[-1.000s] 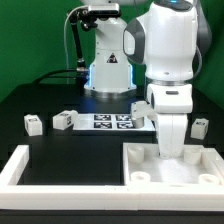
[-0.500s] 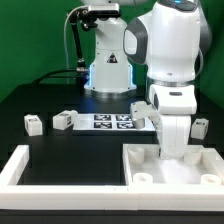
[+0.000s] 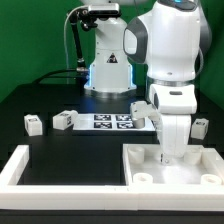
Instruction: Assemble square table
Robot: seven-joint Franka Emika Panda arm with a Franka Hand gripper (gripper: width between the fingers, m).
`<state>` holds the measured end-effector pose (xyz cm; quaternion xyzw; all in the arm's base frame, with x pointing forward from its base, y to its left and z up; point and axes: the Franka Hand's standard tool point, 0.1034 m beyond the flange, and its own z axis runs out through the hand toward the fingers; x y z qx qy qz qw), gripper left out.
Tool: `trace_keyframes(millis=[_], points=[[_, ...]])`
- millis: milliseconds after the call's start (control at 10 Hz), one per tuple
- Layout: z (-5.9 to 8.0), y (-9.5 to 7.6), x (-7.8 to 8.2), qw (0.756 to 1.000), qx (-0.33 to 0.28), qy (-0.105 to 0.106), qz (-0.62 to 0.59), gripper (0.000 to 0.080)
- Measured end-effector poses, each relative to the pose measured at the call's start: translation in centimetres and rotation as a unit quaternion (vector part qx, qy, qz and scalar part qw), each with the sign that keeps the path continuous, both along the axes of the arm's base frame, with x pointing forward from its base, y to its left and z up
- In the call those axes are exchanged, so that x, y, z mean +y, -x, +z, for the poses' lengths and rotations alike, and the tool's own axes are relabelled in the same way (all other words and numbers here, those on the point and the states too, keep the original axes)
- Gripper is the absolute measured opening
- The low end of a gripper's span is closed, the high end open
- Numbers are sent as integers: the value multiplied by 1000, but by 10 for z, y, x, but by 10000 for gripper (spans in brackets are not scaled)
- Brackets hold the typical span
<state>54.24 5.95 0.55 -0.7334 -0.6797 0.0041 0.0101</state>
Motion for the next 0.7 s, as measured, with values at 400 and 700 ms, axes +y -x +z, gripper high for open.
trace_keyframes(millis=[400, 700], points=[[0, 0, 0, 1000, -1, 0, 0, 646], [21, -4, 1, 999, -7, 6, -46, 649]])
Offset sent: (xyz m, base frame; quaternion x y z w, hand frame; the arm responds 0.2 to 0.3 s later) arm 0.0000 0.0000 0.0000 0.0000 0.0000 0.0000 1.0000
